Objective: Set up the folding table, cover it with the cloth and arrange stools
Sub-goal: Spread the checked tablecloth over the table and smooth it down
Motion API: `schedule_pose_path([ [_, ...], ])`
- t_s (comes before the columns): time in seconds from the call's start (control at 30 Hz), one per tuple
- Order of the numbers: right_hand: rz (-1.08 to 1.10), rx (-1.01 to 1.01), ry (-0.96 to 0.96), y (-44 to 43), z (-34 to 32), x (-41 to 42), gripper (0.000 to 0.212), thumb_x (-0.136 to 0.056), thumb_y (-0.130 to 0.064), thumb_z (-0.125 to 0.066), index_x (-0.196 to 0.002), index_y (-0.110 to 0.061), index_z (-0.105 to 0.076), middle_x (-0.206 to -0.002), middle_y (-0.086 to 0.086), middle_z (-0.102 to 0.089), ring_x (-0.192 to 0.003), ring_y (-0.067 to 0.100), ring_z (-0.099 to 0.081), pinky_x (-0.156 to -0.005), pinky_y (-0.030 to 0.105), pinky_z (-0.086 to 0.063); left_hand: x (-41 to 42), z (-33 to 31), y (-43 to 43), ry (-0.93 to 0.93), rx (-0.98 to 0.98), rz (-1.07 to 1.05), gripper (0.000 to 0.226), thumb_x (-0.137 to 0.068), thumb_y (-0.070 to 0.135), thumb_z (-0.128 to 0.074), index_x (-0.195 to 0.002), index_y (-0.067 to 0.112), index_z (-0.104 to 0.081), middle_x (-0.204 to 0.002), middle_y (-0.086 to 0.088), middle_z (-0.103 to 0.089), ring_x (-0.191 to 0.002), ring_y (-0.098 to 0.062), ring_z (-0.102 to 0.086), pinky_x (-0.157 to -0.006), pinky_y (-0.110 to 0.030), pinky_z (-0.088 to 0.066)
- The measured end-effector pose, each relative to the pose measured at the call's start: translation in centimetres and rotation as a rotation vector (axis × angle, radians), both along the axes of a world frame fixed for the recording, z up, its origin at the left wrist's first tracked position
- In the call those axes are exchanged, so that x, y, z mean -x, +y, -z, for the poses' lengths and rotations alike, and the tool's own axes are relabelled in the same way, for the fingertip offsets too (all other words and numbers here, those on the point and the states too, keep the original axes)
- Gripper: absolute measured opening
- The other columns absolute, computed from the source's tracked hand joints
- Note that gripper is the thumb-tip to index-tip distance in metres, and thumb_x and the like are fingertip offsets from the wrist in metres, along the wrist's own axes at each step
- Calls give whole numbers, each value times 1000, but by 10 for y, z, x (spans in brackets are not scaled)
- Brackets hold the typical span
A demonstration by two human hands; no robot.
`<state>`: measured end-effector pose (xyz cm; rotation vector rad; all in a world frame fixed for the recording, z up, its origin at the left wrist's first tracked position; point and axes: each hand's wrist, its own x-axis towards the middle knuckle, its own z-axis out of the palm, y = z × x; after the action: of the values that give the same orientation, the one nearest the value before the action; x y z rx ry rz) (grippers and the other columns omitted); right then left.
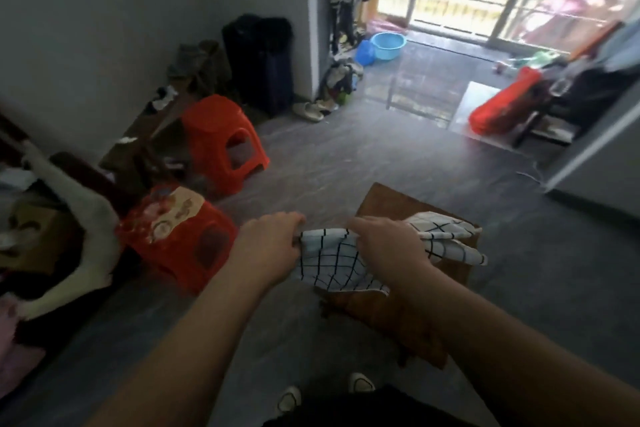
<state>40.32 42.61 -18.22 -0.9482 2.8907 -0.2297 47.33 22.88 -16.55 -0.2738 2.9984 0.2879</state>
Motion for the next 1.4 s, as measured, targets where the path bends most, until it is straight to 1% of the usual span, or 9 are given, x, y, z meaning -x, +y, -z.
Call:
schedule_pose_path([
  [0.13, 201, 47, 59, -8, -18, -20, 29, -95, -22, -51, -119, -33, -62, -112, -8, -68, -100, 20, -65, -80, 34, -45, 20, -6, 11, 59, -35, 274, 20, -87, 39, -58, -106, 34, -57, -103, 7, -63, -98, -22, -61, -76, -36, -44],
  [0.2, 276, 60, 77, -11, -24, -26, 27, -93, -23, -52, -116, -32, -63, -112, -6, -68, -101, 22, -65, -81, 35, -46, 27, -7, 14, 94, -52, 366, 21, -86, 46, -58, -103, 35, -55, -102, 7, -63, -96, -22, -61, -74, -36, -41],
  [0.4, 373, 89, 137, 5, -46, -53, 34, -92, -19, -55, -124, -31, -61, -119, -4, -69, -106, 24, -65, -84, 36, -47, 37, -24, 38, 187, -46, 514, 32, -92, 39, -55, -122, 30, -57, -118, 2, -66, -105, -25, -62, -88, -39, -47],
  [0.5, 414, 131, 185, 22, -60, -62, 38, -93, -22, -58, -128, -35, -58, -118, -1, -70, -103, 26, -67, -81, 36, -49, 35, -39, 60, 190, -19, 581, 37, -95, 38, -52, -132, 37, -53, -120, 0, -67, -106, -26, -64, -86, -38, -47],
  [0.67, 505, 189, 199, 64, -69, -76, 31, -93, -26, -54, -123, -31, -52, -109, 1, -69, -95, 28, -65, -73, 35, -44, 34, -55, 95, 181, 17, 562, 33, -94, 30, -50, -125, 39, -58, -114, -1, -69, -101, -27, -65, -80, -37, -52],
  [0.97, 680, 154, 284, 200, -80, -127, 37, -83, -48, -60, -118, -37, -53, -104, -11, -68, -93, 18, -63, -83, 34, -48, 42, -86, 132, 272, -11, 502, 40, -95, 23, -54, -133, 36, -57, -130, -4, -64, -116, -27, -60, -92, -37, -49],
  [1.13, 802, 176, 257, 248, -86, -126, 30, -82, -32, -63, -112, -36, -62, -103, -9, -68, -96, 20, -62, -80, 33, -46, 45, -97, 143, 337, -7, 531, 36, -95, 26, -57, -130, 37, -59, -127, 1, -67, -111, -24, -62, -88, -35, -50],
  [1.23, 812, 218, 253, 255, -96, -119, 19, -84, -20, -63, -98, -32, -67, -95, -8, -65, -91, 18, -60, -72, 30, -43, 44, -99, 149, 326, 12, 524, 35, -95, 27, -57, -128, 35, -60, -125, 1, -67, -110, -24, -62, -87, -35, -49],
  [1.4, 765, 394, 224, 252, -110, -111, 28, -82, -20, -62, -71, -40, -46, -75, -19, -46, -68, -2, -46, -57, 23, -33, 44, -98, 154, 296, 4, 482, 20, -95, 33, -56, -111, 26, -65, -108, -2, -68, -101, -24, -63, -78, -33, -50],
])
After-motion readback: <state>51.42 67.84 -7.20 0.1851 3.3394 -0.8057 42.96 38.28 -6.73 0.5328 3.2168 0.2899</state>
